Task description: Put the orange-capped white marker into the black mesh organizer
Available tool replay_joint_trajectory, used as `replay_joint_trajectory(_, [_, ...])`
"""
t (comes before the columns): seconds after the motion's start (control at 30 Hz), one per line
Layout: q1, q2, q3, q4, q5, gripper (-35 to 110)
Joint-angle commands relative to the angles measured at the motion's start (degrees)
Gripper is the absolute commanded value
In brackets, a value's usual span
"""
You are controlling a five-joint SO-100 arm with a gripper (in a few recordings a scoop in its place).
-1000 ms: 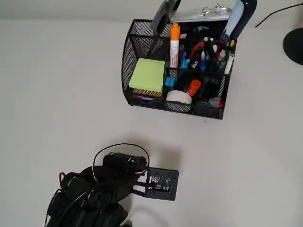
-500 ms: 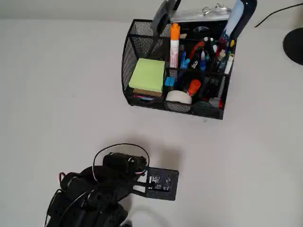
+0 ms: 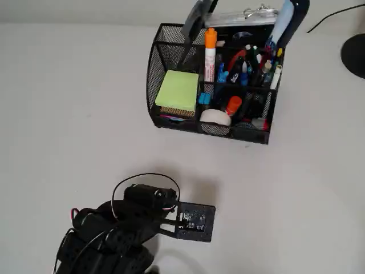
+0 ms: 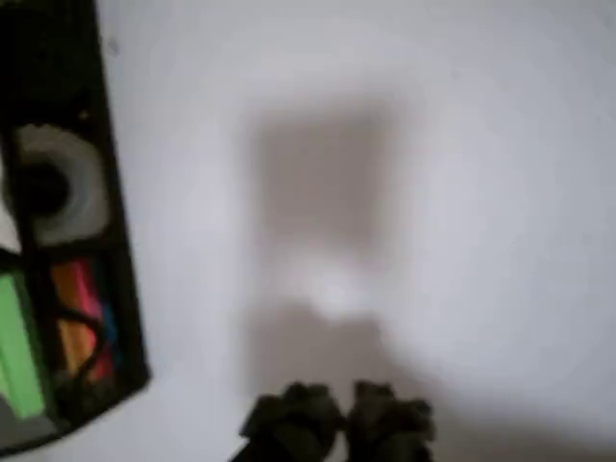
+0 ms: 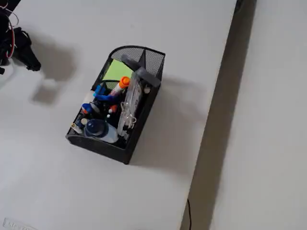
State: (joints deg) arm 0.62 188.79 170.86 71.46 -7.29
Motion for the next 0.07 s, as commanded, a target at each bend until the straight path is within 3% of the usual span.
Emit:
replay_joint_trajectory(0.0, [-0.09,-0.26,-0.09,-0.26,0.70,3])
replay_joint_trajectory(0.03, [-0.09,-0.26,-0.09,-0.26,0.70,3])
